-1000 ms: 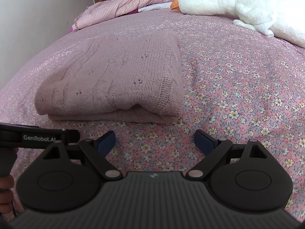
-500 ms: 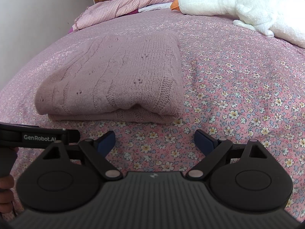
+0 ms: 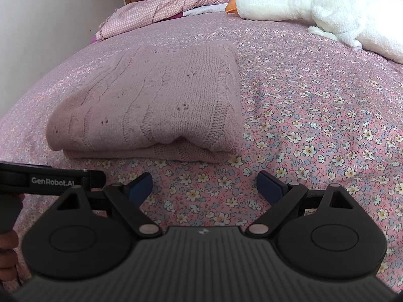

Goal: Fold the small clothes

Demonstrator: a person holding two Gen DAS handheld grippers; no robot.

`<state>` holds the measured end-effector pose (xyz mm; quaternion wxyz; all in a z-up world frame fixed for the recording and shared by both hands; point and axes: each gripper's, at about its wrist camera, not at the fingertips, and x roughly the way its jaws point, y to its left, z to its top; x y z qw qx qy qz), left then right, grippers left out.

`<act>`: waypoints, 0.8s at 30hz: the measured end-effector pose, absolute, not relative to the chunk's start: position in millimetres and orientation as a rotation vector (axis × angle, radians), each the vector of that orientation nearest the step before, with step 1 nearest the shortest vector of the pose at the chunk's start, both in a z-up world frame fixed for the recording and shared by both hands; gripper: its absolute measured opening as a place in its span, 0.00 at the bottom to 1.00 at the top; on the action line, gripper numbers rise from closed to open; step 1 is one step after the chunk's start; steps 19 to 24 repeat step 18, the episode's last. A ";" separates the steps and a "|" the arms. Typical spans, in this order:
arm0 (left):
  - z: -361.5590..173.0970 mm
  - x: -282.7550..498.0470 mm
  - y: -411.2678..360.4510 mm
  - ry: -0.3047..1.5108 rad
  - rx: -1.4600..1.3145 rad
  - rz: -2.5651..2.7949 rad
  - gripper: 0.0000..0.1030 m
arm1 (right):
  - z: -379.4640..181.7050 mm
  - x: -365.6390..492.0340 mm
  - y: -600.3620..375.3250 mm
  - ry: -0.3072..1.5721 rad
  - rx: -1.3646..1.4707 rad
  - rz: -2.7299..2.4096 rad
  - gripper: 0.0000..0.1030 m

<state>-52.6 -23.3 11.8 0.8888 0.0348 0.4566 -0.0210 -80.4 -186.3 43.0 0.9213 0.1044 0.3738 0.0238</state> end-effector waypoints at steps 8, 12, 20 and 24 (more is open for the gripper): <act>11.9 -52.6 -23.6 0.949 0.072 -0.044 1.00 | 44.1 -80.3 -185.8 0.772 0.205 0.047 0.90; 12.0 -52.7 -24.1 0.949 0.072 -0.043 1.00 | 45.7 -80.5 -185.0 0.776 0.200 0.047 0.90; 11.9 -52.6 -24.7 0.951 0.075 -0.042 1.00 | 46.4 -79.6 -186.1 0.777 0.206 0.048 0.90; 11.9 -52.6 -24.7 0.951 0.075 -0.042 1.00 | 46.4 -79.6 -186.1 0.777 0.206 0.048 0.90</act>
